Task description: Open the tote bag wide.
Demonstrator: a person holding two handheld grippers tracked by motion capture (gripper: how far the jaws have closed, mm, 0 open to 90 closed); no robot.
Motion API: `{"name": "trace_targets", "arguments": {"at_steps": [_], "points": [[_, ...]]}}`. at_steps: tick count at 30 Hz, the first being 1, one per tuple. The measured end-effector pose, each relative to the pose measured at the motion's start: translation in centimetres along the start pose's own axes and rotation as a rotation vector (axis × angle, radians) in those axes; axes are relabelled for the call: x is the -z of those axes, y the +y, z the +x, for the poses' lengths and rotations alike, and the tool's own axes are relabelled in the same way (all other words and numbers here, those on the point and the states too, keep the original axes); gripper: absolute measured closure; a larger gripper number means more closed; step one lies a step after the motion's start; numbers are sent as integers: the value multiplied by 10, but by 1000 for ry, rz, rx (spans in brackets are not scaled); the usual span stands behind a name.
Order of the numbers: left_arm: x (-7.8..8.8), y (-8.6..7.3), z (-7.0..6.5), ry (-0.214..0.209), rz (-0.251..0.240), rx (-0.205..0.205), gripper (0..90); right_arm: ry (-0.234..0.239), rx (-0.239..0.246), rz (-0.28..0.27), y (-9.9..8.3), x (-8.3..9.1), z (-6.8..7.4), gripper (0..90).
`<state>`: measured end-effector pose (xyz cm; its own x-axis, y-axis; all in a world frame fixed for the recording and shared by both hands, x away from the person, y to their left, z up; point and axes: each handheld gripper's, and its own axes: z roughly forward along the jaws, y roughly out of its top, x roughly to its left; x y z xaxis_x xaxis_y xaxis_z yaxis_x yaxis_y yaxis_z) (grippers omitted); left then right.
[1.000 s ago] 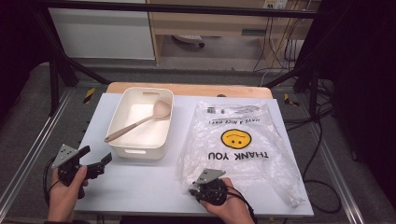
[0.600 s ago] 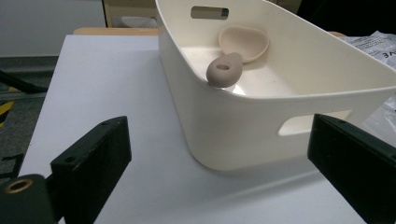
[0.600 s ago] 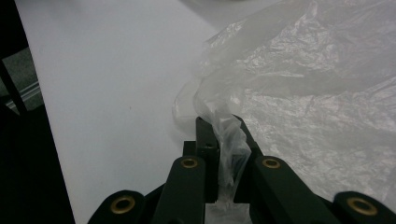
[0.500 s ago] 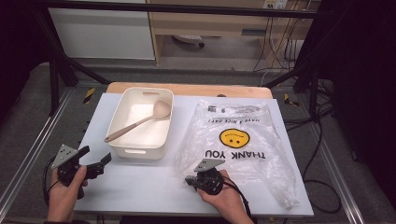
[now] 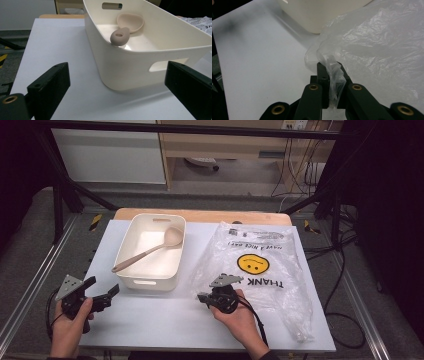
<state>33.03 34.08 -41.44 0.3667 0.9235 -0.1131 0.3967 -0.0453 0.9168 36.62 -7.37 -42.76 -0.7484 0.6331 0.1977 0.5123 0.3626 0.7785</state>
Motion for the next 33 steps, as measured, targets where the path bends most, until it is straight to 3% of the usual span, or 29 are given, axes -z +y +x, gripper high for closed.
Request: {"name": "trace_targets", "arguments": {"at_steps": [19, 33], "points": [[-1, 0, 0, 1, 9, -2, 57, -6, -4, -82, 59, -3, -5, 864], [-1, 0, 0, -3, 15, -12, 57, -37, -22, -112, 112, -20, -7, 864]]}}
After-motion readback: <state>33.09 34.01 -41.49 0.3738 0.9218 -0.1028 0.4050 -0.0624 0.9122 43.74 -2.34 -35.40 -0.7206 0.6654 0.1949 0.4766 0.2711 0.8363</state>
